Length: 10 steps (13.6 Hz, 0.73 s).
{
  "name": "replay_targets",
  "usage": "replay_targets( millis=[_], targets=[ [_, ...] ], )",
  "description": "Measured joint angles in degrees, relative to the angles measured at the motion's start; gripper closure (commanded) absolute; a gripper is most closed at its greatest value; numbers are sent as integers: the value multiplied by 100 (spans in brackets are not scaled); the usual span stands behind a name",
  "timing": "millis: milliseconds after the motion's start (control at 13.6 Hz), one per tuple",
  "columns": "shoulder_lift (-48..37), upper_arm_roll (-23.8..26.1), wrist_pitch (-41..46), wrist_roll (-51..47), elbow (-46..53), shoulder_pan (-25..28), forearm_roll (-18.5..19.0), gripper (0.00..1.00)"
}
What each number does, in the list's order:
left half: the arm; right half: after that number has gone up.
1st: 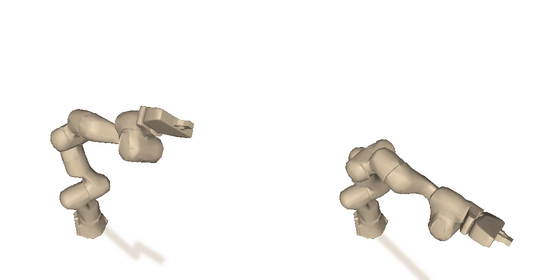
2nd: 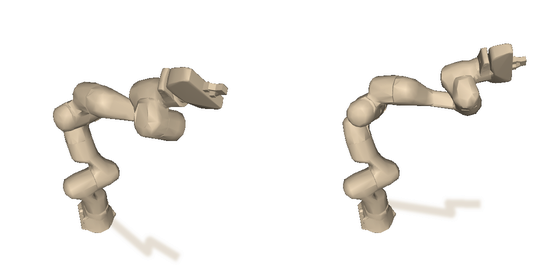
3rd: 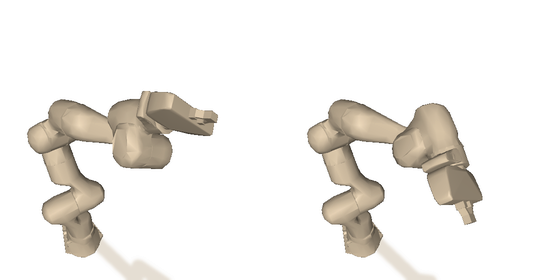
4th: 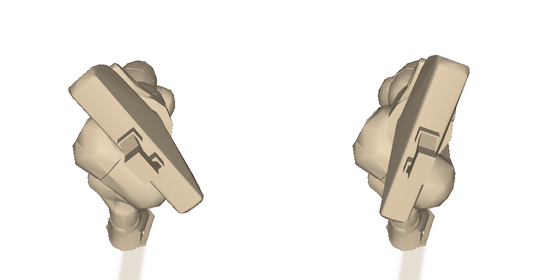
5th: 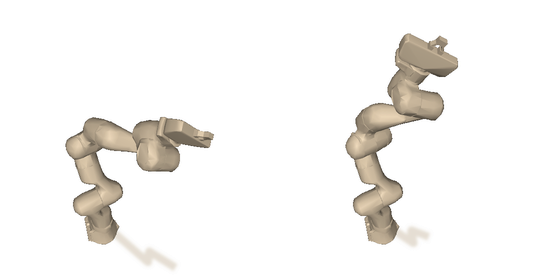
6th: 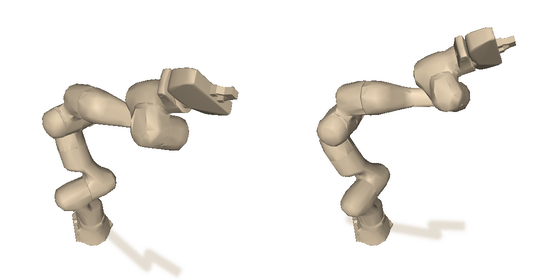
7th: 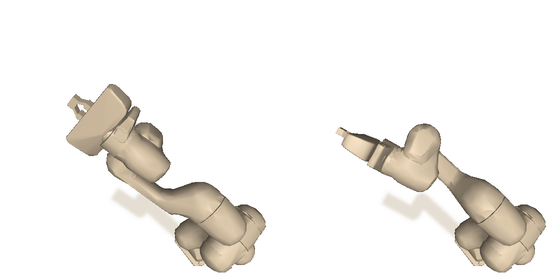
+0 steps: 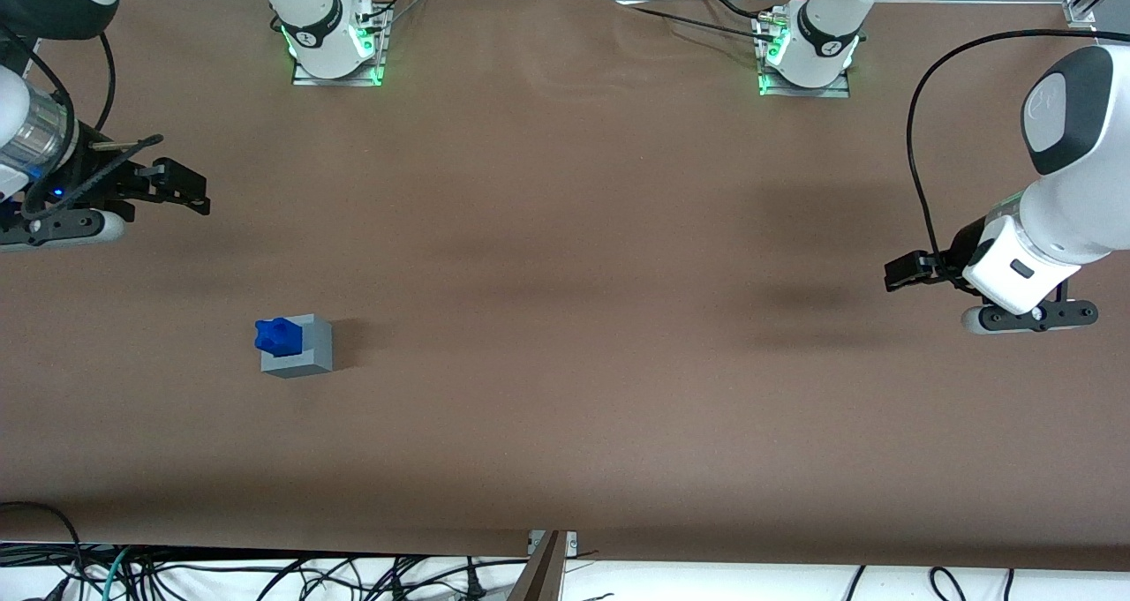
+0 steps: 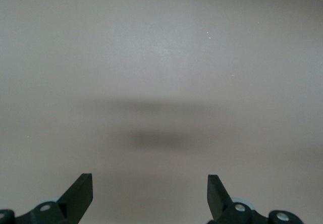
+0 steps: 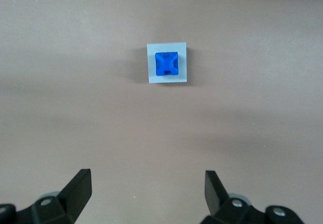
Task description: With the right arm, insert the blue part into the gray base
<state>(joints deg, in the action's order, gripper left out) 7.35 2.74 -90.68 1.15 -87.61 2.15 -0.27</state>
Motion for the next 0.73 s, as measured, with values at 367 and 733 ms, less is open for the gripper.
replay_targets(
  millis=[367, 733],
  targets=[
    [-278, 1, -200, 0, -518, 0, -8, 1],
    [-428, -1, -200, 0, -585, 0, -9, 1]
  ],
)
